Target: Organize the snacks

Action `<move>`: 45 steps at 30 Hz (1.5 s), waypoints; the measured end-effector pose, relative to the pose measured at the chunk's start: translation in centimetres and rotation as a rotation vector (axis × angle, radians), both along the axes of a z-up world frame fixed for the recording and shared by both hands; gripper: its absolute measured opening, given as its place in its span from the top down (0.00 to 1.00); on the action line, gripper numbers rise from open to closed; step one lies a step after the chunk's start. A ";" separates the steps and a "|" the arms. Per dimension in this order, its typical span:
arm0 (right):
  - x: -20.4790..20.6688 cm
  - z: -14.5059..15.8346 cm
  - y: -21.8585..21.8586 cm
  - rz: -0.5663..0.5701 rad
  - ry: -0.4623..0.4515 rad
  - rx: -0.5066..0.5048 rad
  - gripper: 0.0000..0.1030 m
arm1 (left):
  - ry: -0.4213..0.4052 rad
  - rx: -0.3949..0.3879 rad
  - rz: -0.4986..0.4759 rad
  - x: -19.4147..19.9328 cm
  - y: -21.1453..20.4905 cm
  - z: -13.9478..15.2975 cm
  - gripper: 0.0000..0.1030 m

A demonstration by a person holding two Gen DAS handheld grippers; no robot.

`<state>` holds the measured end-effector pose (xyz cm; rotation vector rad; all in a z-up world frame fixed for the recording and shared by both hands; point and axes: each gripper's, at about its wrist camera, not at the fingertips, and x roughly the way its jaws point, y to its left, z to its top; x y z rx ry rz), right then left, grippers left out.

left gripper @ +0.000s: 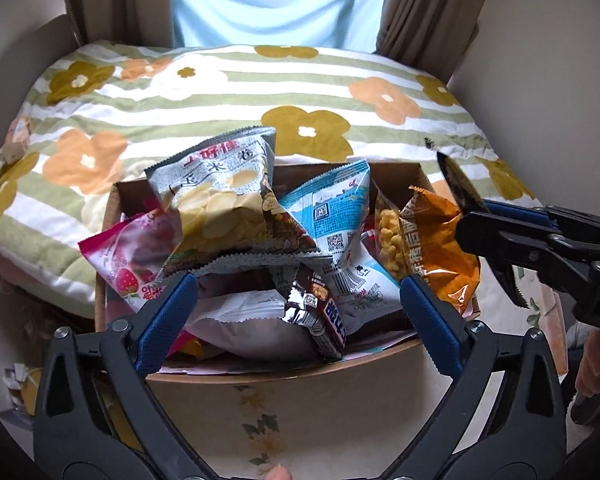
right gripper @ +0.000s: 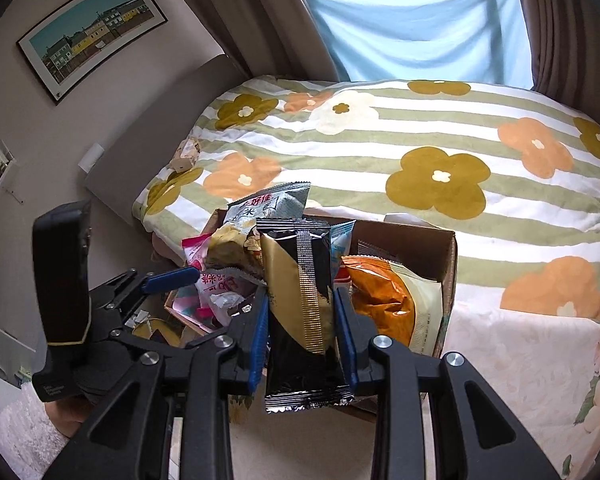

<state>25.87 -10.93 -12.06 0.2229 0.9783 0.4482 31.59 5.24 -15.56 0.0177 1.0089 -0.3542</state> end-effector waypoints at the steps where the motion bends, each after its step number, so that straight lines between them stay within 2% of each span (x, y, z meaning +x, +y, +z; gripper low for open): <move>1: 0.1 -0.1 0.1 -0.001 0.005 -0.002 0.72 | 0.001 0.009 -0.003 -0.1 0.1 0.0 0.02; 12: 2.2 -0.2 2.1 0.008 0.037 -0.039 0.72 | 0.030 0.068 -0.011 -1.8 0.8 -1.2 0.02; 20: 5.3 -1.3 3.8 -0.002 0.115 -0.043 0.72 | 0.044 0.055 0.005 -2.9 1.7 -1.5 0.02; 22: 5.8 -1.7 4.0 -0.010 0.120 -0.047 0.67 | 0.047 0.056 0.011 -3.3 1.9 -1.6 0.02; 24: 5.6 -1.6 3.8 -0.034 0.094 -0.050 0.27 | 0.056 0.058 0.019 -3.6 2.1 -1.8 0.02; 26: 4.7 -1.1 3.3 -0.053 0.071 -0.027 0.14 | 0.058 0.059 0.027 -4.1 2.3 -1.9 0.02; 32: 2.3 0.3 2.3 -0.096 0.030 -0.093 0.12 | 0.055 0.065 0.064 -5.9 2.3 -1.6 0.02; 37: 0.3 0.9 1.8 -0.065 0.029 -0.048 0.12 | 0.034 0.067 0.109 -8.0 2.1 -0.4 0.02; 45: -6.3 4.2 -0.8 -0.044 -0.062 -0.020 0.12 | -0.024 0.088 0.160 -13.0 0.6 2.9 0.02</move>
